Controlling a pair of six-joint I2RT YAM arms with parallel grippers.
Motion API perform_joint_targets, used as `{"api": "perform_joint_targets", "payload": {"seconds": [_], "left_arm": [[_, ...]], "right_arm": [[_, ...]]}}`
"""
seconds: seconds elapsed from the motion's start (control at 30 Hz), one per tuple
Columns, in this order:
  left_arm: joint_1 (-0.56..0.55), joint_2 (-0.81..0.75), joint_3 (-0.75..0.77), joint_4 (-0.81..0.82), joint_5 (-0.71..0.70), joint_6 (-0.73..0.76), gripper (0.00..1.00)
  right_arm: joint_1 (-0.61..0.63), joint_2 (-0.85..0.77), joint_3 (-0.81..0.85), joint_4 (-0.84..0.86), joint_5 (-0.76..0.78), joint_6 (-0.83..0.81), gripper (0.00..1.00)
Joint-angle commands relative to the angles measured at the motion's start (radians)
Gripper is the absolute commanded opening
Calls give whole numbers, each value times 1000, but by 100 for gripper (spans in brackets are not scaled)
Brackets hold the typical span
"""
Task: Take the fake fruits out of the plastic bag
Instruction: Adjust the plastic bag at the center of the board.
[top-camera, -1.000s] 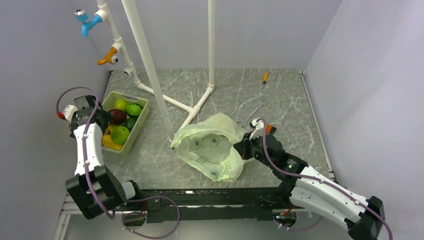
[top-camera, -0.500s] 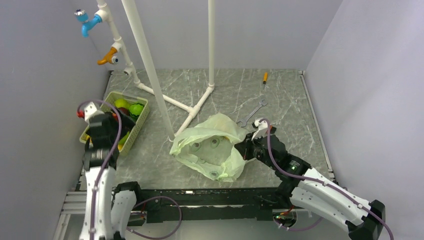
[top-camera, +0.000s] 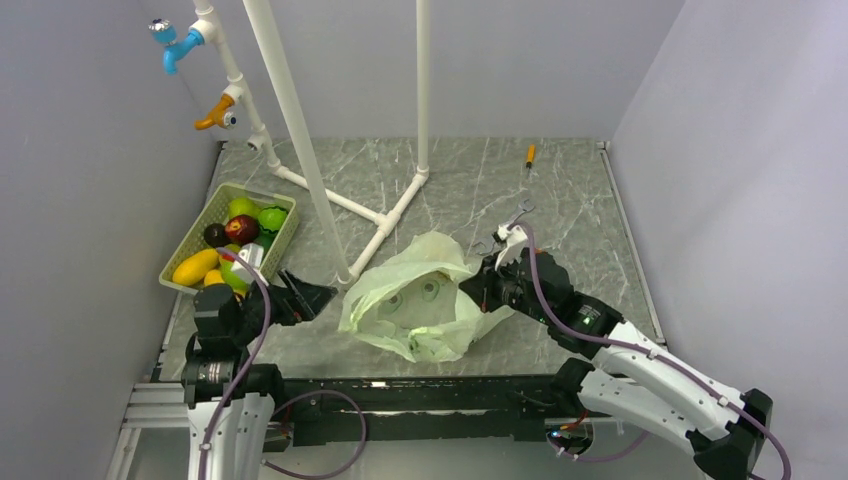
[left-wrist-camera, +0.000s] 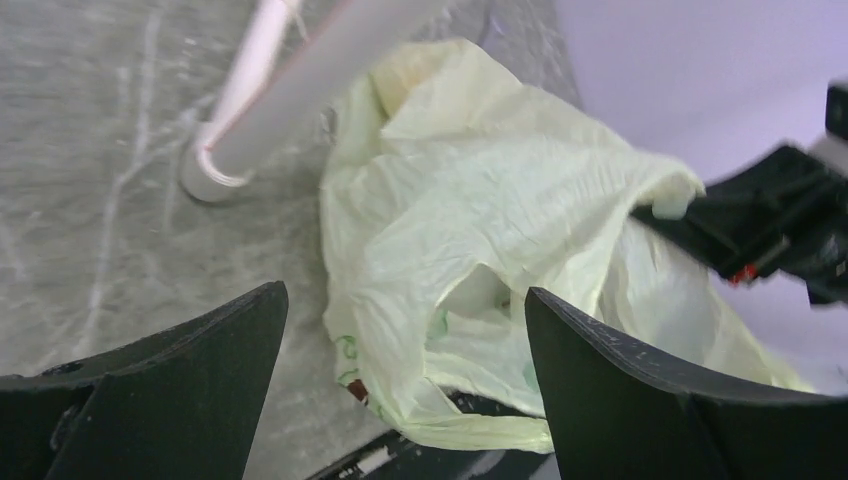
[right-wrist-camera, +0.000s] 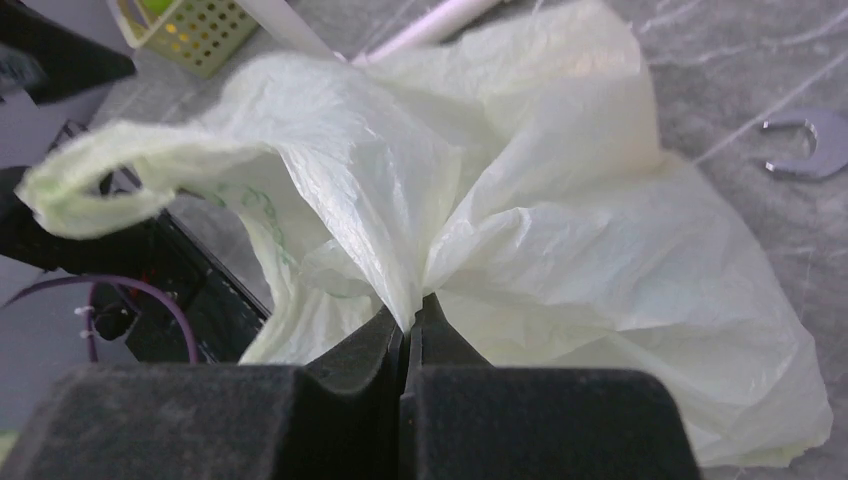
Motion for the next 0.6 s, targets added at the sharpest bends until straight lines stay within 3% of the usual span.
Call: {"api": "perform_joint_targets", "payload": {"seconds": [0.0,0.17,0.33,0.47,0.57], "left_arm": [[-61,-34,33,6,130,19,93],[-133,-2,192,-84,177,127,93],[-203,66,214,88,387,39,87],[-315,104,177,136,308,22,87],[-560,164,134,201,85,-13,85]], "right_arm": [[-3,19,115,15,-11,-38,0],[-3,47,130,27,35,-34,0],[-2,80,132,31,-2,-31,0],[-2,84,120,37,0,-25,0],[-3,96,122,36,1,-18,0]]}}
